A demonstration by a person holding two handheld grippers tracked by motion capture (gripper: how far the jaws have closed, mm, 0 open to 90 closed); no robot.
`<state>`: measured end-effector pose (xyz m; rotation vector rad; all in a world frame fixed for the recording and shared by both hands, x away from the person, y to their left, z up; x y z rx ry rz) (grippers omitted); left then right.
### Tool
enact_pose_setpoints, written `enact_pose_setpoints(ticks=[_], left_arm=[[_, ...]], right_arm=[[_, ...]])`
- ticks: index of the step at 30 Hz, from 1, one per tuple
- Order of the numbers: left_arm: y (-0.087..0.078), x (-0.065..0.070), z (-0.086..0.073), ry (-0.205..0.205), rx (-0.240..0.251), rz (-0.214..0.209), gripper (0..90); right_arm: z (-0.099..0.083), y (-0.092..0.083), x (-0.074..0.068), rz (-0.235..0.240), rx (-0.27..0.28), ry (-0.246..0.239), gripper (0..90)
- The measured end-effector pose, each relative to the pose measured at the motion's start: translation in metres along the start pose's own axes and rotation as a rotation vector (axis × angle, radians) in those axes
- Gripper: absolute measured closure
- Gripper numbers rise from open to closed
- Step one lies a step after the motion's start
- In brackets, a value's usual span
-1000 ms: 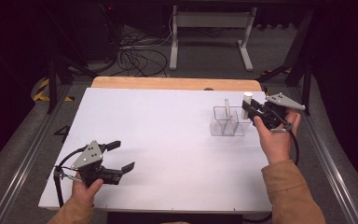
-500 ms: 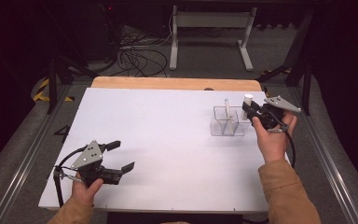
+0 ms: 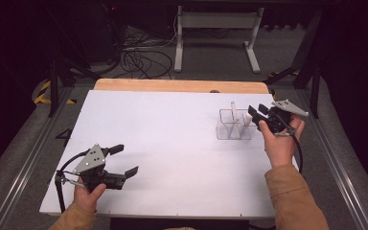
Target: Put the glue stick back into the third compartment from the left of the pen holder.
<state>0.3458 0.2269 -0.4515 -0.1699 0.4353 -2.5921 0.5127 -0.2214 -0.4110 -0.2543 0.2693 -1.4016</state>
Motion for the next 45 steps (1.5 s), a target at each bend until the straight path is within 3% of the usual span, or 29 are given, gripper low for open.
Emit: enact_pose_setpoints(ticks=[9,18,25,37,45], left_arm=[[-0.002,0.001,0.0,-0.004,0.005,0.003,11.8],[-0.007,0.005,0.001,-0.001,0.011,0.008,11.7],[-0.012,0.005,-0.001,-0.002,0.014,0.019,11.6],[-0.015,0.003,-0.003,-0.008,0.017,0.027,11.5],[-0.016,0.003,-0.003,-0.009,0.02,0.029,11.6]], right_arm=[[0.009,-0.015,-0.002,0.014,0.065,-0.029,44.6],[0.019,-0.039,-0.016,0.087,0.132,-0.045,40.6],[0.023,-0.059,-0.031,0.14,0.178,-0.085,36.4],[0.022,-0.073,-0.041,0.189,0.17,-0.1,33.2],[0.013,-0.088,-0.055,0.307,0.159,-0.132,27.9]])
Point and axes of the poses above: each handheld gripper's, and its own axes: y roughly forward along the jaws, z roughly out of its top, x roughly to its right, the point moved 6 cm from there along y, roughly forward along the jaws, and after that the axes turned 10 degrees about -z, right-handed, at the moved point
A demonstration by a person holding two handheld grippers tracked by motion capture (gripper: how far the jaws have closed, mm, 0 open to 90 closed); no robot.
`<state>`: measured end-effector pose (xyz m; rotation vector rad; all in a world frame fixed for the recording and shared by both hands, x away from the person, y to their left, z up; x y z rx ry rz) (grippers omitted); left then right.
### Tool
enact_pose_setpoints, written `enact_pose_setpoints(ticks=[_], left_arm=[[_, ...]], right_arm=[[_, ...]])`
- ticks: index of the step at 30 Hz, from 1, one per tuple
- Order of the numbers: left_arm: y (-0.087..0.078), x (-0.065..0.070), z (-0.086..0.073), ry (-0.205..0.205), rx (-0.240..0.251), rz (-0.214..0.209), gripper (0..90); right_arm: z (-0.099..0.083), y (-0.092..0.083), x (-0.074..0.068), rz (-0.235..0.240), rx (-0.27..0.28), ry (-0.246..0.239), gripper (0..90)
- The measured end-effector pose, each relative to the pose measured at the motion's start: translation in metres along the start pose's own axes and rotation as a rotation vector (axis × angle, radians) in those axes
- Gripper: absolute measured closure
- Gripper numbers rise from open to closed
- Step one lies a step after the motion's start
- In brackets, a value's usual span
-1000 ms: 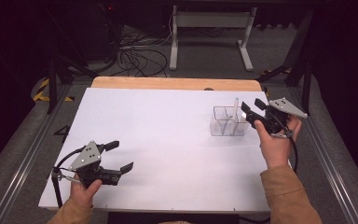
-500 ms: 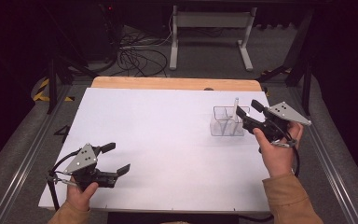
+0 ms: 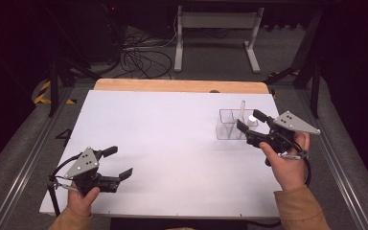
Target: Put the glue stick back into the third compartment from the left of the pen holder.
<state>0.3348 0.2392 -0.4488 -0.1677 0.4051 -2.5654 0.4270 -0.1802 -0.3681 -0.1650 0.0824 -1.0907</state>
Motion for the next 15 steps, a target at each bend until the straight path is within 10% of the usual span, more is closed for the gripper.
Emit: enact_pose_setpoints(ticks=[15], left_arm=[[-0.003,0.001,0.0,-0.002,0.009,0.003,11.5]], right_arm=[[-0.024,-0.017,-0.033,0.204,-0.016,-0.075,26.3]])
Point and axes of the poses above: each handheld gripper's, and its own axes: y roughly forward along the jaws, z roughly out of its top, x roughly to its right, the point moved 6 cm from there along y, roughly forward along the jaws, and after that the axes turned 10 degrees about -z, right-handed, at the moved point
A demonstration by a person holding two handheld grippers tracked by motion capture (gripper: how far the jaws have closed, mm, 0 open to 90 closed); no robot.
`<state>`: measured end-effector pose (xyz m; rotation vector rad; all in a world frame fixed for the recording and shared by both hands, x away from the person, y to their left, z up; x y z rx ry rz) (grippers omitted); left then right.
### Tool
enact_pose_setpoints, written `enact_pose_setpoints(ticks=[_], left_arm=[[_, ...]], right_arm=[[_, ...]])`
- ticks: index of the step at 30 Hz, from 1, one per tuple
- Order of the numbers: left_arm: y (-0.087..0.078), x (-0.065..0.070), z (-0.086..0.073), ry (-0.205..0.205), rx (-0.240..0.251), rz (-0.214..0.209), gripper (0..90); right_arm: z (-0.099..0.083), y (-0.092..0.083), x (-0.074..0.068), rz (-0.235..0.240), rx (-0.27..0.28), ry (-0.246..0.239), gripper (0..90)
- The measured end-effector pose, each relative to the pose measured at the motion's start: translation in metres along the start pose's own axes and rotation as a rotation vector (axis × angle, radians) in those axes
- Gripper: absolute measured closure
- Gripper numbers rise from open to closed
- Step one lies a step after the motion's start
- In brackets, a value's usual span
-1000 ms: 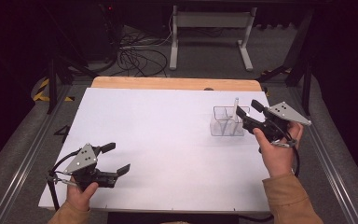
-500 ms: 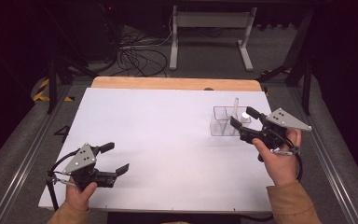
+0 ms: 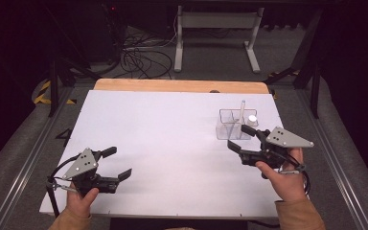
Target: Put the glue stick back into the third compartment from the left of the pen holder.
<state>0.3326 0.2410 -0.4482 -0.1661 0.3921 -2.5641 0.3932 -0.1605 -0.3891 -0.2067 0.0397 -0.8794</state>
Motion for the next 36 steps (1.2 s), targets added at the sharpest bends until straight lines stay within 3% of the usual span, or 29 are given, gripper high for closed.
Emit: enact_pose_setpoints(ticks=[12,19,27,30,36], left_arm=[[-0.003,-0.001,-0.002,-0.008,0.004,0.004,11.5],[-0.004,-0.002,-0.003,-0.009,0.002,0.006,11.5],[-0.005,-0.002,-0.003,-0.006,0.007,0.007,11.5],[-0.005,-0.002,-0.003,-0.006,0.009,0.007,11.5],[-0.005,-0.002,-0.004,-0.005,0.008,0.005,11.4]], right_arm=[[-0.024,0.004,-0.015,0.063,-0.041,-0.025,26.1],[-0.04,0.006,-0.019,0.088,-0.028,-0.037,27.0],[-0.056,0.006,-0.02,0.104,-0.029,-0.014,27.1],[-0.062,0.005,-0.021,0.127,-0.009,0.018,27.2],[-0.077,0.003,-0.022,0.124,-0.04,-0.018,27.4]])
Point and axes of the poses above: each handheld gripper's, and its own axes: y roughly forward along the jaws, z roughly out of its top, x roughly to its right, the point moved 6 cm from there along y, roughly forward along the jaws, and after that the axes turned 10 degrees about -z, right-handed, at the moved point
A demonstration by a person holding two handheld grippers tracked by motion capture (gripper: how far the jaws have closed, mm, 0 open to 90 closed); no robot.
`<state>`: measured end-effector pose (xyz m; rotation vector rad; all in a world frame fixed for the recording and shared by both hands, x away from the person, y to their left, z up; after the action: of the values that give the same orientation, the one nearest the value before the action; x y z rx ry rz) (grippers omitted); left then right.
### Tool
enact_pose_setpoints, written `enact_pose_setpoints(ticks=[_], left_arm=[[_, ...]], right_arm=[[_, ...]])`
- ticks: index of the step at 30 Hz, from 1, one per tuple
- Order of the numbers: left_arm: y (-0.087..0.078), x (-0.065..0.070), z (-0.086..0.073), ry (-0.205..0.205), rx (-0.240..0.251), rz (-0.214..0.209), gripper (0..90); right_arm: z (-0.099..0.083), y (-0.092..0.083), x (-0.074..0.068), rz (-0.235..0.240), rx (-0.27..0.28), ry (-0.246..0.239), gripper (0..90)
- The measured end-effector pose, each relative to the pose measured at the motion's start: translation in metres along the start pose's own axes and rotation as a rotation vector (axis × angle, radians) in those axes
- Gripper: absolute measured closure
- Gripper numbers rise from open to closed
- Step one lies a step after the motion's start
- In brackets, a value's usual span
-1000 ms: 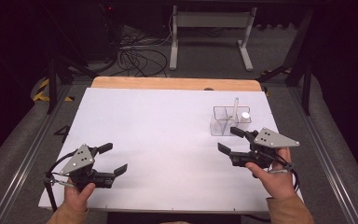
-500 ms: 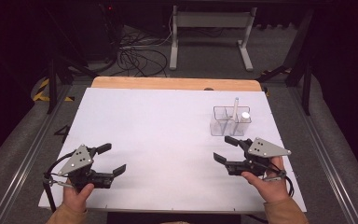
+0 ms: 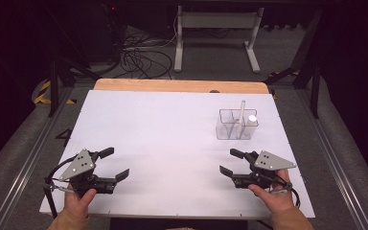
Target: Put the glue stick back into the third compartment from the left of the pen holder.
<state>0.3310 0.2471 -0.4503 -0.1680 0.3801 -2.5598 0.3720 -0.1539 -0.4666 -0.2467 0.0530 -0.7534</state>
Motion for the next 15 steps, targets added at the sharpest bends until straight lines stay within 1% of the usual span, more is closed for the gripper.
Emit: enact_pose_setpoints(ticks=[2,5,10,12,15], left_arm=[[0.0,0.0,0.0,0.002,-0.001,0.001,11.4],[0.0,0.001,0.0,-0.008,0.005,-0.002,11.4],[0.0,0.001,0.0,0.002,0.003,0.002,11.4],[0.0,0.001,0.0,-0.004,0.007,-0.001,11.4],[0.001,0.001,-0.001,-0.001,0.005,0.002,11.4]], right_arm=[[-0.005,0.001,0.0,-0.005,-0.019,-0.015,27.3],[-0.012,0.002,-0.002,-0.013,-0.043,-0.035,27.3],[-0.021,0.002,-0.002,-0.016,-0.048,-0.008,27.3],[-0.024,0.002,-0.002,-0.018,-0.053,-0.007,27.3],[-0.027,0.001,-0.002,-0.02,-0.061,-0.007,27.3]])
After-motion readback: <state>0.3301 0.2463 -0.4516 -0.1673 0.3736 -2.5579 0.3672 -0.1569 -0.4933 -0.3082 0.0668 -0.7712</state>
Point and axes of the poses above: each handheld gripper's, and its own axes: y roughly forward along the jaws, z roughly out of its top, x roughly to its right, the point moved 6 cm from there along y, roughly forward along the jaws, and after that the axes turned 10 degrees about -z, right-handed, at the moved point
